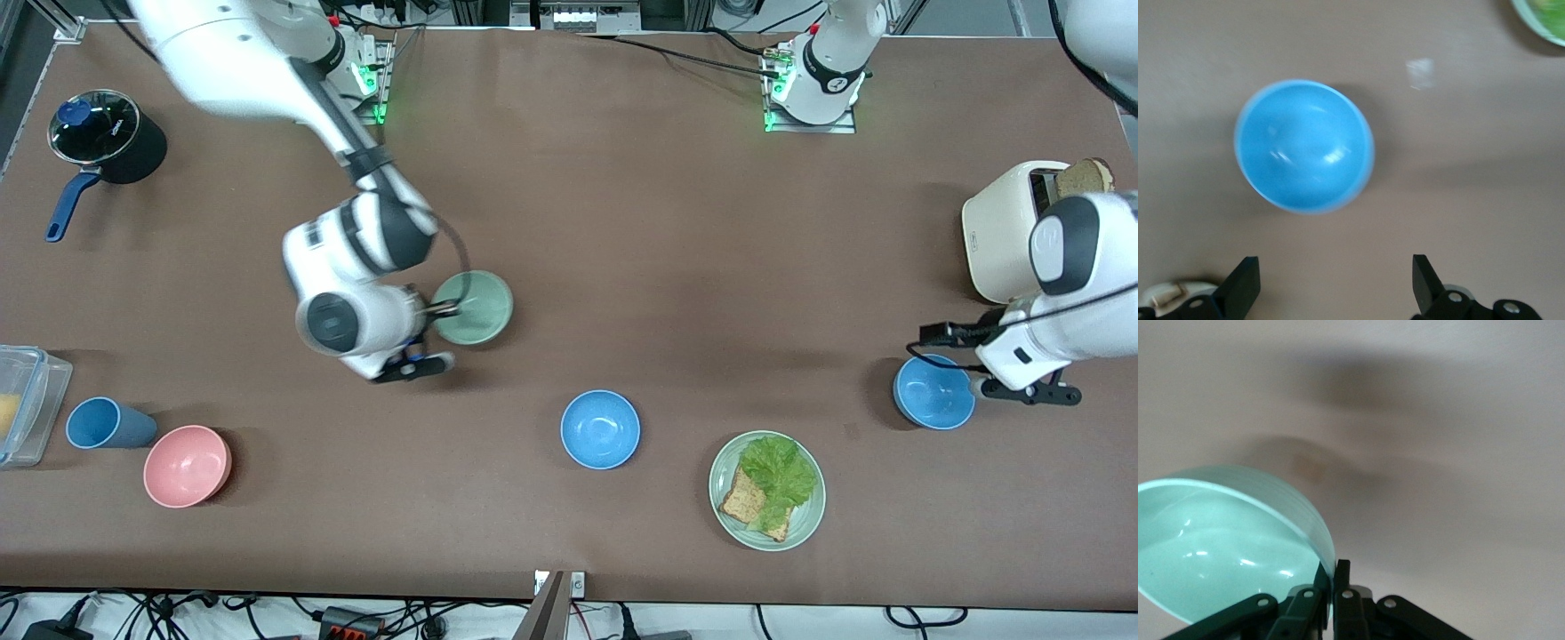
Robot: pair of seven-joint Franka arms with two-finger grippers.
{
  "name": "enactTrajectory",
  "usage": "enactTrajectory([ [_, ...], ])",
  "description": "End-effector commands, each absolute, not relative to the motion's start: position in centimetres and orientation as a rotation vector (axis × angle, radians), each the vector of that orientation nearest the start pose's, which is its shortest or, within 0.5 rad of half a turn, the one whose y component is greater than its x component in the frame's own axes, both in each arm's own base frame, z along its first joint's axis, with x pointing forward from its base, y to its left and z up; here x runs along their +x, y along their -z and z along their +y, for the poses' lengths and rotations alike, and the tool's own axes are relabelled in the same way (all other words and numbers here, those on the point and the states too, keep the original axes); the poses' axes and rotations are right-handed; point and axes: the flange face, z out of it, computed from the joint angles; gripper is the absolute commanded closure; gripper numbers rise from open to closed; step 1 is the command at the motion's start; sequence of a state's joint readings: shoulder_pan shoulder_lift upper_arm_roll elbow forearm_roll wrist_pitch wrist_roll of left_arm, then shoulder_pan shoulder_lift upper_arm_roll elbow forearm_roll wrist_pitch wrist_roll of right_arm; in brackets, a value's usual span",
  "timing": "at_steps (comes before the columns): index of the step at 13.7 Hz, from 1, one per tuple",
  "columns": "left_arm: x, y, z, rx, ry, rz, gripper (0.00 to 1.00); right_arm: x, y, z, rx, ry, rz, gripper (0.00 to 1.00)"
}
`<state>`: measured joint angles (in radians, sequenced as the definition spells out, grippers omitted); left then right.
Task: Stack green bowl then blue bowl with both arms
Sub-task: 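Carry the green bowl to mid-table while the left gripper reaches the blue bowl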
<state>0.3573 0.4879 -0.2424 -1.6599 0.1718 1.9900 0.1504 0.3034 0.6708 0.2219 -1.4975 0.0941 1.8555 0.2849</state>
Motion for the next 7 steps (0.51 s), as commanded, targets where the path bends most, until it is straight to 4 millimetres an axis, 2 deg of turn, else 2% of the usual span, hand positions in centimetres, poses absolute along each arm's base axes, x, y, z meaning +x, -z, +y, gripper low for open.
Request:
enactTrajectory([
  [1,67.2,-28.3,13.2,-3.113,-0.161,0.295,0.00,56.3,-25.3,38.2,-2.970,-0.595,-0.291,1.00],
  [3,68.8,-26.4,14.9,-3.126,-0.146,0.306,0.00,54.7,-24.1,40.8,-2.995,-0.599,-0.173,1.00],
  [6,69.1,-24.5,16.2,-3.129,-0.127,0.374,0.00,52.8,-21.6,44.8,-3.005,-0.529,-0.066,1.00],
  [7,69.1,-24.0,17.3,-3.124,-0.090,0.400,0.00,52.4,-20.9,45.8,-2.999,-0.495,-0.047,1.00],
])
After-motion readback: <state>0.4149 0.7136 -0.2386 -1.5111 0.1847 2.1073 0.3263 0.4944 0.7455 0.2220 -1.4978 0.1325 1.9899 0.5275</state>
